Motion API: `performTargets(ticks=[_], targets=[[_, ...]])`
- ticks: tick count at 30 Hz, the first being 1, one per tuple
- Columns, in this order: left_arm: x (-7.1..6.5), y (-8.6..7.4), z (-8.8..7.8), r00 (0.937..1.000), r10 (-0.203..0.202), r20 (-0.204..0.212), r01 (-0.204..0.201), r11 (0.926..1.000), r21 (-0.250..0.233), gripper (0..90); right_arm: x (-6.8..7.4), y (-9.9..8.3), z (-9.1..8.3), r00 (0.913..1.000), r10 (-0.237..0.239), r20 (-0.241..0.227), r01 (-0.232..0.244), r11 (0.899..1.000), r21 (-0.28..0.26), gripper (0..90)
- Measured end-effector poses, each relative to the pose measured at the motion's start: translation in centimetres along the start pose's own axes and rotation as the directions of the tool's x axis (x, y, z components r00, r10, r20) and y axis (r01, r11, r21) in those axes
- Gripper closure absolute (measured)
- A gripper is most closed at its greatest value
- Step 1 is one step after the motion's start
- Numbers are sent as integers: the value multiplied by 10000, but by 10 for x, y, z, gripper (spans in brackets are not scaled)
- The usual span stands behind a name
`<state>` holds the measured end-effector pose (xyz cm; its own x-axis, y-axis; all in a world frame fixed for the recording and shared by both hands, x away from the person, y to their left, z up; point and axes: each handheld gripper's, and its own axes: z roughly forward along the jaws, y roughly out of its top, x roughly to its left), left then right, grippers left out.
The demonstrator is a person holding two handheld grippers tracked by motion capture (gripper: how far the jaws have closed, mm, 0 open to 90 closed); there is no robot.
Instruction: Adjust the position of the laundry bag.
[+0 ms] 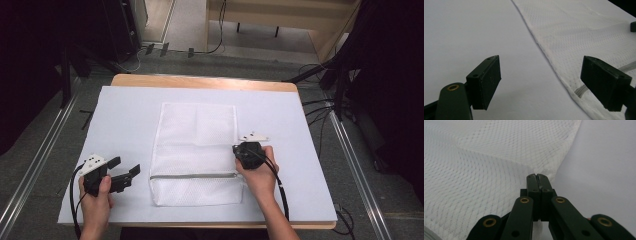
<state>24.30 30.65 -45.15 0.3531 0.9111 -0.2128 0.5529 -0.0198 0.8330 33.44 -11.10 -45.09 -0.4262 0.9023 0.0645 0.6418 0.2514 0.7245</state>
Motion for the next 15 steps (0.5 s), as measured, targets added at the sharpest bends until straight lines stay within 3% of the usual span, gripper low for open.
performTargets(ticks=[5, 11, 15], targets=[[-1, -1, 1, 10000, 10, 0, -10, 10000, 16, 166, -19, -10, -8, 9998, 158, 119, -158, 9999, -13, 900], [-2, -1, 1, 10000, 40, 48, -41, 10000, 42, 166, -30, -14, -12, 9994, 298, 201, -298, 9996, -30, 900], [-2, -1, 1, 10000, 56, 66, -56, 10000, 59, 166, -35, -15, -13, 9997, 154, 207, -151, 9998, -111, 900]])
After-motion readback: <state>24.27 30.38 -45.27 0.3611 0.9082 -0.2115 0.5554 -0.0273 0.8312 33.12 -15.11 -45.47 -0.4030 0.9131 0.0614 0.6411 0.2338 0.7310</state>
